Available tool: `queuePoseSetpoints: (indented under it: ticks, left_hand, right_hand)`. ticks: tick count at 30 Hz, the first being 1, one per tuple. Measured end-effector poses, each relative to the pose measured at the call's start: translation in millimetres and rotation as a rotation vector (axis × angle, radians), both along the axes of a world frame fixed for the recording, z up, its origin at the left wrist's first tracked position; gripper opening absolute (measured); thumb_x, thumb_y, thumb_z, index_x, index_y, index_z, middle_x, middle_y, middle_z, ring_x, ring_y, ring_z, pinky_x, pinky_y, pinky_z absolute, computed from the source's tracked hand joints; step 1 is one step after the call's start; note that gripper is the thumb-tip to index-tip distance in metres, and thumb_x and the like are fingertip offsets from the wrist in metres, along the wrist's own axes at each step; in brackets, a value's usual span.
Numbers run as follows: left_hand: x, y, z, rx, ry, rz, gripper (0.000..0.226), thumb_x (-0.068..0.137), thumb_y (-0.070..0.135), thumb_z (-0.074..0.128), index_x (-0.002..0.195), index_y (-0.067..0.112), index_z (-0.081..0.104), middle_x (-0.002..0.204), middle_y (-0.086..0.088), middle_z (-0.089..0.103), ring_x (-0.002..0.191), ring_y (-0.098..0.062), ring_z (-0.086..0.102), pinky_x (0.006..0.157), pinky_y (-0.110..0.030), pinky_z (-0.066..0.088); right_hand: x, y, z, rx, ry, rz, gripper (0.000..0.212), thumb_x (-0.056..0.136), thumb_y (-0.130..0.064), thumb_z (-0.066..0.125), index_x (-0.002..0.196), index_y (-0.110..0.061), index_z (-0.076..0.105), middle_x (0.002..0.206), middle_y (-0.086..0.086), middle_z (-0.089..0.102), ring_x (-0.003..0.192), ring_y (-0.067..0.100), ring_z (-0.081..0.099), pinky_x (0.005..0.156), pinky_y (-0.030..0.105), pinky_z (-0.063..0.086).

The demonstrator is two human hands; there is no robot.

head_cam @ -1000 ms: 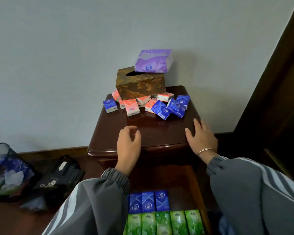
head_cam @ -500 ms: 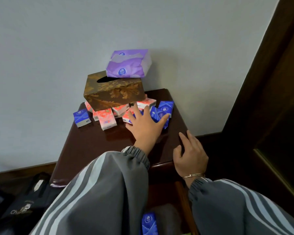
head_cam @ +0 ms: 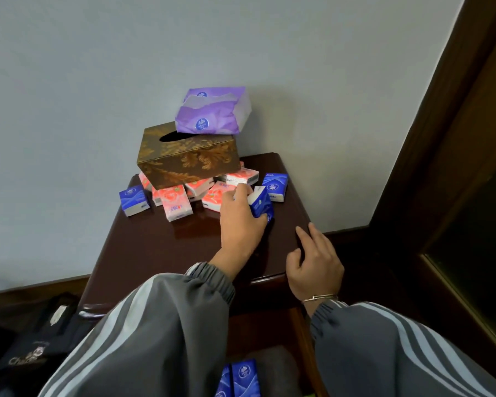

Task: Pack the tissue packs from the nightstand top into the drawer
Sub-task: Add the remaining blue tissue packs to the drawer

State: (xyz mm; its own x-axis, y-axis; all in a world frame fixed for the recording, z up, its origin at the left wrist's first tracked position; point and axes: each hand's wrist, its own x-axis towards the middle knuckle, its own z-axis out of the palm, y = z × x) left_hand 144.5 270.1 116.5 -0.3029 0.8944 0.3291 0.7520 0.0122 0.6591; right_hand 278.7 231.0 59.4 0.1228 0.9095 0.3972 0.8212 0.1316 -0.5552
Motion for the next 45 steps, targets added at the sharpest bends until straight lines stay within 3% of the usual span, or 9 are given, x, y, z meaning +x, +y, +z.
queuePoseSetpoints:
  ticks: [8, 11, 20, 25, 28, 33, 38, 41, 45]
  left_hand:
    - [-81, -55, 10, 0.046, -0.648, 0.155, 0.05, 0.076, 0.021, 0.077, 0.111, 0.025, 0.041, 0.1, 0.007, 0.059, 0.087, -0.003, 0.063, 0.073, -0.031, 0.054]
    - [-131, -80, 4, 0.111, -0.857, 0.291, 0.05, 0.078, 0.018, 0.075, 0.116, 0.022, 0.043, 0.109, -0.002, 0.061, 0.098, -0.019, 0.065, 0.079, -0.046, 0.058]
    - [-197, -128, -26, 0.153, -0.63, 0.428, 0.038, 0.083, 0.028, 0.072, 0.111, 0.025, 0.046, 0.098, 0.006, 0.062, 0.088, -0.01, 0.059, 0.076, -0.021, 0.041]
    - [-203, -130, -36, 0.29, -0.658, 0.412, 0.037, 0.082, 0.026, 0.072, 0.111, 0.027, 0.049, 0.096, 0.017, 0.061, 0.08, 0.016, 0.058, 0.064, 0.001, 0.039]
    - [-206, -131, -37, 0.362, -0.822, 0.402, 0.032, 0.081, 0.029, 0.072, 0.105, 0.035, 0.051, 0.096, 0.017, 0.063, 0.081, 0.013, 0.06, 0.068, -0.003, 0.043]
    - [-212, -133, -40, 0.564, -1.245, 0.384, 0.042, 0.075, 0.03, 0.073, 0.111, 0.025, 0.051, 0.111, -0.003, 0.066, 0.106, -0.02, 0.065, 0.094, -0.035, 0.05]
    - [-208, -132, -44, 0.585, -1.255, 0.387, 0.043, 0.074, 0.032, 0.073, 0.111, 0.026, 0.051, 0.112, -0.004, 0.066, 0.105, -0.018, 0.065, 0.093, -0.034, 0.051]
    - [-208, -132, -43, 0.573, -1.188, 0.387, 0.038, 0.074, 0.033, 0.071, 0.106, 0.034, 0.051, 0.108, 0.004, 0.066, 0.096, -0.005, 0.065, 0.082, -0.021, 0.05]
    - [-207, -130, -46, 0.568, -1.146, 0.4, 0.036, 0.082, 0.024, 0.071, 0.111, 0.032, 0.049, 0.109, 0.003, 0.065, 0.095, -0.004, 0.065, 0.083, -0.02, 0.051]
  right_hand:
    - [0, -2, 1, -0.004, -0.001, -0.005, 0.053, 0.076, -0.028, 0.038, 0.12, -0.016, 0.065, 0.13, 0.01, 0.059, 0.118, 0.029, 0.056, 0.087, 0.041, 0.05]
    - [0, -2, -1, -0.007, -0.001, -0.016, 0.051, 0.075, -0.025, 0.043, 0.12, -0.016, 0.065, 0.131, 0.009, 0.059, 0.118, 0.029, 0.056, 0.087, 0.041, 0.05]
    - [-1, -3, 6, -0.108, -0.152, 0.02, 0.045, 0.084, -0.024, 0.045, 0.126, -0.01, 0.057, 0.134, 0.015, 0.054, 0.12, 0.037, 0.05, 0.096, 0.048, 0.044]
    - [-29, -17, 30, -0.052, -0.203, 0.05, 0.042, 0.085, -0.028, 0.044, 0.118, -0.01, 0.062, 0.134, 0.015, 0.053, 0.129, 0.039, 0.04, 0.106, 0.05, 0.029]
    - [-88, -17, 50, 0.068, -0.152, 0.414, 0.033, 0.082, -0.011, 0.059, 0.114, -0.009, 0.064, 0.129, 0.012, 0.057, 0.123, 0.032, 0.048, 0.107, 0.038, 0.032]
    - [-216, 12, 72, -0.09, -0.348, 0.823, 0.044, 0.086, -0.012, 0.052, 0.13, -0.013, 0.05, 0.139, 0.006, 0.047, 0.132, 0.02, 0.039, 0.109, 0.026, 0.027]
    - [-304, 50, 71, -0.21, -0.489, 0.825, 0.061, 0.086, -0.015, 0.053, 0.142, -0.005, 0.031, 0.15, 0.014, 0.032, 0.139, 0.027, 0.028, 0.113, 0.034, 0.023]
    - [-322, 56, 62, -0.361, -0.58, 0.838, 0.067, 0.09, -0.024, 0.054, 0.146, -0.003, 0.023, 0.154, 0.015, 0.023, 0.143, 0.027, 0.023, 0.115, 0.036, 0.024]
    - [-284, 42, 60, -0.291, -0.511, 0.928, 0.059, 0.084, -0.006, 0.049, 0.142, -0.012, 0.037, 0.147, 0.009, 0.041, 0.135, 0.025, 0.038, 0.11, 0.033, 0.032]
